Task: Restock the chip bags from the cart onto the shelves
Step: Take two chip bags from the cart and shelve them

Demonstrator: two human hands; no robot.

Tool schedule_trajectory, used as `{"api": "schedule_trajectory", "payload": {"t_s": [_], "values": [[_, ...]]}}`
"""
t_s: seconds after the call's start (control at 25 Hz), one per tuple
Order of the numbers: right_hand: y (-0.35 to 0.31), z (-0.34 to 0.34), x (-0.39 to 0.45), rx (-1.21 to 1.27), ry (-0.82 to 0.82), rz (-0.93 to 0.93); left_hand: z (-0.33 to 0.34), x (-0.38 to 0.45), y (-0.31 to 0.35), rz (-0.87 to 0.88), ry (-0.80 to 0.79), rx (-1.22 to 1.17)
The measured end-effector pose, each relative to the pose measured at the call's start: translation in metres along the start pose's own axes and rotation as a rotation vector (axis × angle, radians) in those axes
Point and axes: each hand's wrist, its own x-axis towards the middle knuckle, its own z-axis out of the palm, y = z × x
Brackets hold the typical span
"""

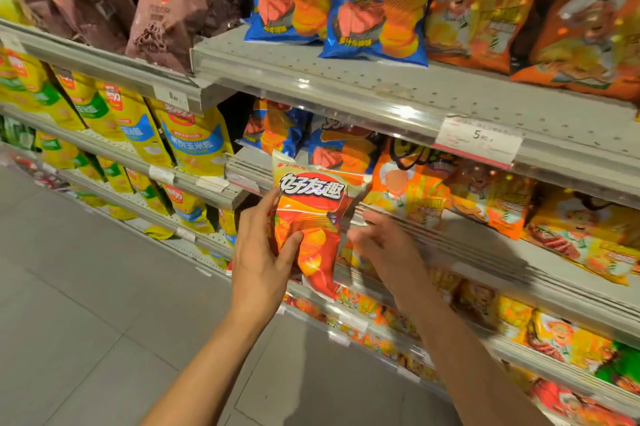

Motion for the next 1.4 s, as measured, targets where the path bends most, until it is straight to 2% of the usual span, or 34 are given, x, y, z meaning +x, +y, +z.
{"api": "schedule_trajectory", "payload": {"t_s": [0.12,0.24,0.44,0.56,0.72,0.84,0.96,1.08,1.24,1.32,1.4], "values": [[0.011,0.033,-0.007,0.085,-0.073,0.112,-0.007,-0.003,-0.013,-0.041,-0.007,-0.028],[0.023,0.063,-0.006,0.067,-0.051,0.15,-0.022,-0.004,-0.042,-0.049,-0.02,-0.05],[0.056,0.124,0.002,-0.037,0.06,0.287,-0.05,-0.017,-0.142,-0.236,-0.133,-0.094],[0.09,0.163,0.025,-0.164,0.073,0.277,-0.039,-0.001,-0.199,-0.277,-0.188,-0.116],[0.136,0.189,0.077,-0.538,0.199,0.108,0.004,0.057,-0.247,-0.079,-0.2,-0.121],[0.169,0.191,0.107,-0.908,0.095,-0.021,0.048,0.096,-0.266,0.08,-0.187,-0.065],[0.203,0.202,0.116,-1.209,0.009,-0.019,0.084,0.115,-0.286,0.149,-0.152,-0.038],[0.222,0.208,0.115,-1.291,0.073,-0.062,0.096,0.126,-0.308,0.103,-0.092,-0.024],[0.23,0.21,0.118,-1.316,0.153,-0.113,0.098,0.148,-0.311,0.184,-0.057,-0.012],[0.235,0.213,0.12,-1.323,0.174,-0.119,0.101,0.154,-0.314,0.209,-0.132,0.039],[0.237,0.211,0.121,-1.311,0.181,-0.111,0.1,0.146,-0.321,0.156,-0.27,0.11]]}}
